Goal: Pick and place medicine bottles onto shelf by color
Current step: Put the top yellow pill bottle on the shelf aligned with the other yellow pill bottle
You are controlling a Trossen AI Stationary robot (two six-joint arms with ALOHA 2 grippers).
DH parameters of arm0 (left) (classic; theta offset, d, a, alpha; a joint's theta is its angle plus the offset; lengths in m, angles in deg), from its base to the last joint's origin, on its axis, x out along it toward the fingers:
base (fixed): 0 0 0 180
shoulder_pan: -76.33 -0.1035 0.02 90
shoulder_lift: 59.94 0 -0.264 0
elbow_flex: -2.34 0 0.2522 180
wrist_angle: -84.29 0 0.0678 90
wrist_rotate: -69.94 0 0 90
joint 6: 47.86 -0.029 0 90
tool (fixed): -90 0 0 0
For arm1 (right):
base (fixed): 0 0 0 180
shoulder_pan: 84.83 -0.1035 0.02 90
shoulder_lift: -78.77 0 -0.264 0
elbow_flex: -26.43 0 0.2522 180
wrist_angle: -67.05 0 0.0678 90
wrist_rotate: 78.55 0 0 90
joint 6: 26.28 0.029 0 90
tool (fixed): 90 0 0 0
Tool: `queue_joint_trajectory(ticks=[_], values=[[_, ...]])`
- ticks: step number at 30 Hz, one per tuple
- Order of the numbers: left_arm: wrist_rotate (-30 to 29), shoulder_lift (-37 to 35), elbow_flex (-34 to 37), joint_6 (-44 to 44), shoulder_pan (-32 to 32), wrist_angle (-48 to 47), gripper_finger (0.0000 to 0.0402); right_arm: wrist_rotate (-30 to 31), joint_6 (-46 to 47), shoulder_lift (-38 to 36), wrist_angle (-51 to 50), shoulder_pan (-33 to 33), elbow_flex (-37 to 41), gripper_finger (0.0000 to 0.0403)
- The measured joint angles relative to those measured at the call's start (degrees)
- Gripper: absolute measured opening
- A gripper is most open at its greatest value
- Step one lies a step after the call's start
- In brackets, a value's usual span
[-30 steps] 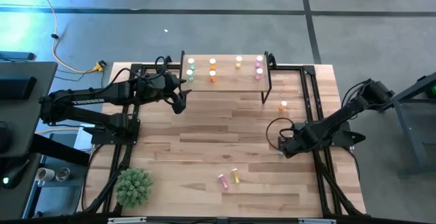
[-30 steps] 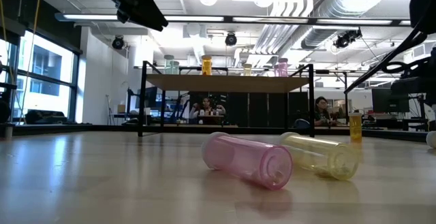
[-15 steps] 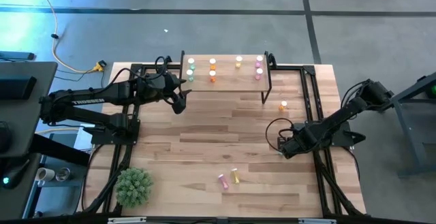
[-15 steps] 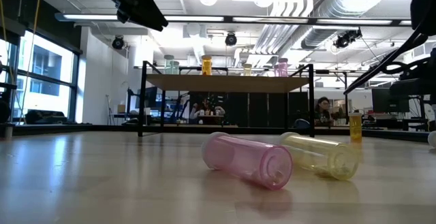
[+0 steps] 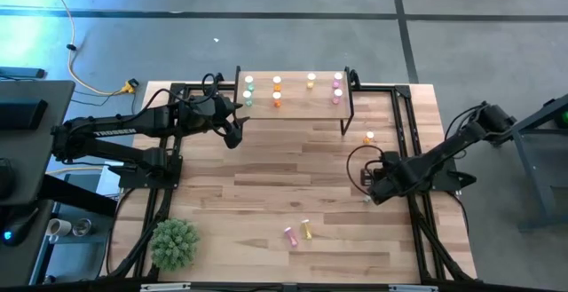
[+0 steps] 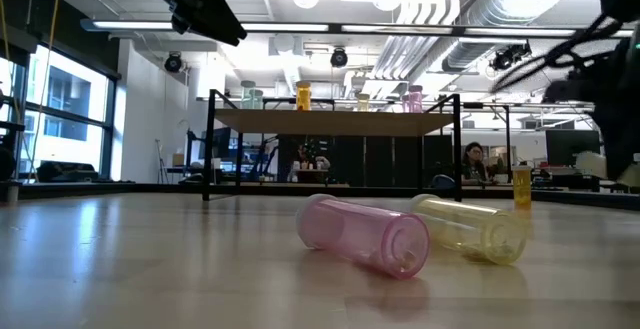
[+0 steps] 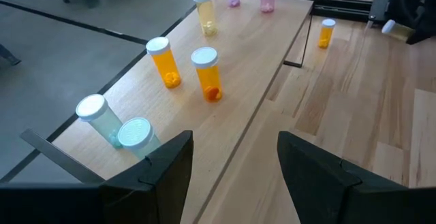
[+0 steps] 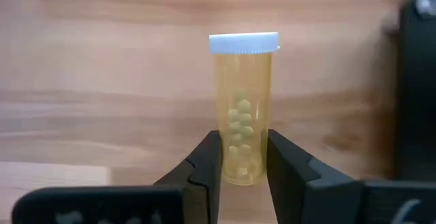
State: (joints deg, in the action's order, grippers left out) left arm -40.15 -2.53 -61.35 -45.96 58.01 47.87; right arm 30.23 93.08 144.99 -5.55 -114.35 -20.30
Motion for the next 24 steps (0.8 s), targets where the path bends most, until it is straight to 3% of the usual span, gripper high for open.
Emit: queue_joint_trajectory(ticks=[7,13,24], values=[[0.02,0.0,0.0,0.02,-0.01,0.04,0.0202,9.85,-4.34,-1.41,-0.08,0.0,-3.52,0.0075],[0.06,0.01,0.0,2.05,-0.01,0.04,0.0202,18.02,-13.63,-1.43,1.41,0.23,-8.62,0.0075],[8.36,0.0,0.0,4.73,-0.02,2.35,0.0202,23.15,-45.74,-1.43,16.01,7.05,-13.57,0.0075]])
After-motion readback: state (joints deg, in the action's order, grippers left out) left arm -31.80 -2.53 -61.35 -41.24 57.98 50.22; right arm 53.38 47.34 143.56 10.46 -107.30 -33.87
